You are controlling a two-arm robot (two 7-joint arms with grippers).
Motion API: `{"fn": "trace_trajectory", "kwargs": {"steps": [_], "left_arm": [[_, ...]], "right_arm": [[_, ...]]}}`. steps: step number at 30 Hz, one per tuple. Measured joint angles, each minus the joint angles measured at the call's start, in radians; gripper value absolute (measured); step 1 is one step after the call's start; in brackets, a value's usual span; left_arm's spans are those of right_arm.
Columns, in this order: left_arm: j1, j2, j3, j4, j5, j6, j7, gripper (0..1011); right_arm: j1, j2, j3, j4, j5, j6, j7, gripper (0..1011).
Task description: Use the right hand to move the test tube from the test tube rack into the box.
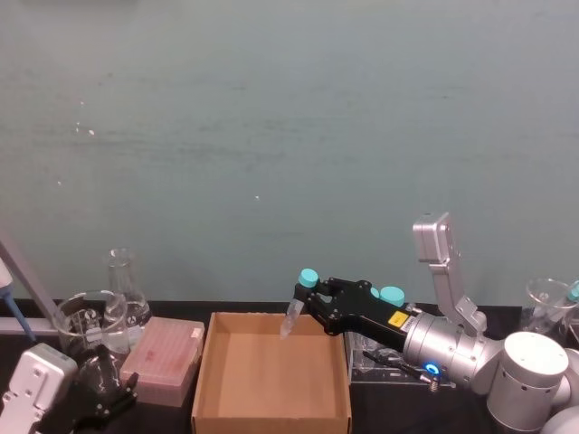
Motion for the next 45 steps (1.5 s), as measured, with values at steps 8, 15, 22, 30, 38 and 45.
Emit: {"fn": "trace_trajectory", "kwargs": {"steps": [8,15,22,30,38,45], "left_arm": [[0.0,0.0,0.0,0.0,0.0,0.0,0.0,1000],[0.0,0.0,0.0,0.0,0.0,0.0,0.0,1000],[0.0,0.0,0.0,0.0,0.0,0.0,0.0,1000],[0.0,0.0,0.0,0.0,0.0,0.0,0.0,1000],[0.0,0.0,0.0,0.0,0.0,0.0,0.0,1000],[0.0,0.0,0.0,0.0,0.0,0.0,0.0,1000]], "right_arm": [[-0.001,0.001,0.001,-0.001,-0.001,-0.001,0.0,235],[-0.001,0.001,0.001,-0.002,-0.002,-0.001,0.0,457],[-0.001,0.001,0.001,-0.002,-0.002,-0.001,0.0,681],[-0.001,0.001,0.001,-0.002,-0.002,-0.001,0.0,898],[-0.001,0.001,0.0,-0.002,-0.002,-0.001,0.0,1002],[-0.01,0.028,-0.015,-0.057,-0.021,-0.02,-0.023,1003]]}}
